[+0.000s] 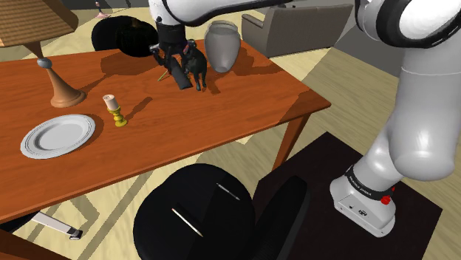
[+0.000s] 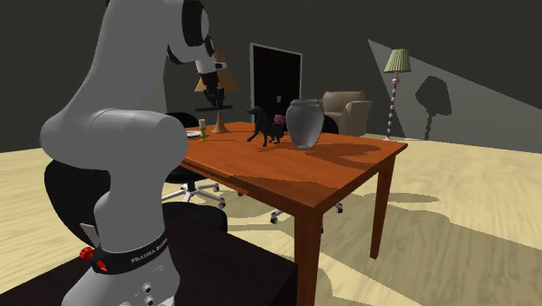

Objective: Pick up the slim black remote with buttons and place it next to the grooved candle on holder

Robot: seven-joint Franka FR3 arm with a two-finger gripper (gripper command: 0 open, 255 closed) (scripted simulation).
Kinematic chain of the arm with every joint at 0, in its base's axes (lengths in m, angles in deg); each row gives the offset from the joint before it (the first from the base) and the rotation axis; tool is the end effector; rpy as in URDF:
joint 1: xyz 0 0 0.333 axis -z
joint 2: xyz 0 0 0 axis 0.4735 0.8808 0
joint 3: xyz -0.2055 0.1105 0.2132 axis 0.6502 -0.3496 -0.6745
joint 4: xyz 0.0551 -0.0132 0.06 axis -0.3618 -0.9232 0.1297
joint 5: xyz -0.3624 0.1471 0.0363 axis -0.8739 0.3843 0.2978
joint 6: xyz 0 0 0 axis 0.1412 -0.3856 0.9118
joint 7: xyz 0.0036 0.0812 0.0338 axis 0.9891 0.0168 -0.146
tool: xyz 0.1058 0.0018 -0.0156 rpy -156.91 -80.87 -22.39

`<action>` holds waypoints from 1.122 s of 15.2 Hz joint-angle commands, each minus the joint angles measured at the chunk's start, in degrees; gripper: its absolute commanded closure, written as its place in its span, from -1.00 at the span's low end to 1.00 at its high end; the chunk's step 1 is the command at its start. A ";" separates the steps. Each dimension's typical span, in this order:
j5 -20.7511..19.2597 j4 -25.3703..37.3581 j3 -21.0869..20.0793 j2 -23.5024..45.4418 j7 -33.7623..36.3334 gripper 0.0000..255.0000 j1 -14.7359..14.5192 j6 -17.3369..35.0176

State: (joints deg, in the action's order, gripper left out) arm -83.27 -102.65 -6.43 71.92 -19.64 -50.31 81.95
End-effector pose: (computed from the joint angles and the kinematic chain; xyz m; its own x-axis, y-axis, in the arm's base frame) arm 0.5804 0.3851 0.5041 0.9607 -0.1634 0.2245 -0.1750 -0.9840 0.0325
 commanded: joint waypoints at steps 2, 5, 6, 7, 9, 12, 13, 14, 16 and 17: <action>-1.79 9.52 -0.19 6.13 2.45 1.00 -3.89 -4.12; -3.52 22.83 0.16 14.25 3.75 1.00 -8.59 -9.71; -4.67 36.03 0.82 21.84 3.50 1.00 -12.41 -15.23; -4.46 33.78 0.90 21.01 3.84 1.00 -12.09 -13.87; -4.39 30.09 0.74 19.82 4.50 1.00 -11.43 -11.52; -4.39 25.81 0.59 18.72 5.32 1.00 -10.70 -8.51; -4.40 24.57 0.57 18.45 5.57 1.00 -10.50 -7.59; -4.43 23.40 0.54 18.23 5.81 1.00 -10.31 -6.70; -4.49 21.28 0.52 17.90 6.26 1.00 -9.99 -4.99; -4.53 20.31 0.52 17.79 6.48 1.00 -9.84 -4.18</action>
State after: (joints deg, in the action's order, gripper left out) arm -87.75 -81.59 -5.92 89.70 -13.36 -60.25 77.02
